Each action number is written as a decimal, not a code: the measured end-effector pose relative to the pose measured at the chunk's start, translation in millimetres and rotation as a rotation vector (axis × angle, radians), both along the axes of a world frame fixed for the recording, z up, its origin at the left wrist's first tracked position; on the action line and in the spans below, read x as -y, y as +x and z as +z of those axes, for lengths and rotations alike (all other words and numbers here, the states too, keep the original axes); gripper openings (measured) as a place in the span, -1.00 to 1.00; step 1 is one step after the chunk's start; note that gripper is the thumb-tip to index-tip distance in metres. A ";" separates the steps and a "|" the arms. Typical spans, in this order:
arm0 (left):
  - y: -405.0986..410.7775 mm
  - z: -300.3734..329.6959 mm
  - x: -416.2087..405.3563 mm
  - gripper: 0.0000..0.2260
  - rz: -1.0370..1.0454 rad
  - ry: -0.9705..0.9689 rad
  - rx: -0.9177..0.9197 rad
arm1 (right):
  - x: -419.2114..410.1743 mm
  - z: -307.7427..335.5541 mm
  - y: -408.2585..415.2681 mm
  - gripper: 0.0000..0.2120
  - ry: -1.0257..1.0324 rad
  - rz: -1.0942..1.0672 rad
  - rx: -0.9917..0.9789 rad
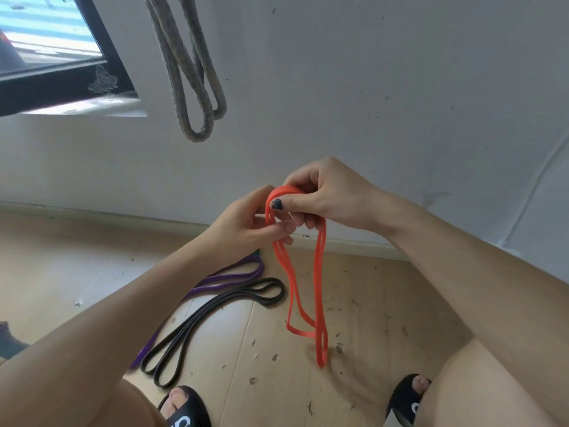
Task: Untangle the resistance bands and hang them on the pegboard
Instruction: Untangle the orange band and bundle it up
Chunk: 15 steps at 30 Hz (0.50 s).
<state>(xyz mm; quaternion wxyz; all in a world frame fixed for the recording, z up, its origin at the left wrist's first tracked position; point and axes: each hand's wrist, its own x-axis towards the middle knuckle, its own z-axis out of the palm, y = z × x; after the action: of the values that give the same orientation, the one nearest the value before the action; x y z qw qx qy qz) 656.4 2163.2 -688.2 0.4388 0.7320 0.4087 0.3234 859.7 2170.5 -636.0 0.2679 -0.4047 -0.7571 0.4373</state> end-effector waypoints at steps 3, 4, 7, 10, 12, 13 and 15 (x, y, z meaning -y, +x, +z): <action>0.3 3.7 2.2 -0.79 -0.014 0.007 0.023 | 1.9 -0.3 -0.9 -0.86 -0.020 0.018 0.008; 1.1 5.2 4.1 -0.83 -0.029 0.007 0.026 | 2.0 -0.4 -0.8 -0.85 -0.016 0.016 0.016; 0.0 7.0 4.1 -0.92 -0.036 0.040 -0.073 | 1.4 -0.7 2.0 -0.88 0.008 0.004 0.065; -5.8 10.9 1.1 -0.88 -0.019 0.076 -0.158 | 0.8 -1.3 7.8 -0.96 -0.017 -0.006 0.108; -10.8 14.1 -0.8 -0.88 -0.003 0.066 -0.153 | -0.1 -2.5 12.6 -0.91 -0.021 -0.007 0.149; -13.1 15.5 -1.5 -0.88 0.002 0.065 -0.160 | -0.4 -3.5 14.3 -0.91 -0.019 -0.002 0.170; -16.2 16.8 -1.9 -0.87 -0.004 0.062 -0.162 | -0.5 -5.7 16.2 -0.94 -0.005 0.010 0.207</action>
<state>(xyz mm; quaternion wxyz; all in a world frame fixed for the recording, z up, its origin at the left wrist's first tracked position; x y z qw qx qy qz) 640.2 2165.1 -671.4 0.3822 0.7697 0.4314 0.2745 875.9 2171.0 -641.7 0.1850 -0.4445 -0.7816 0.3965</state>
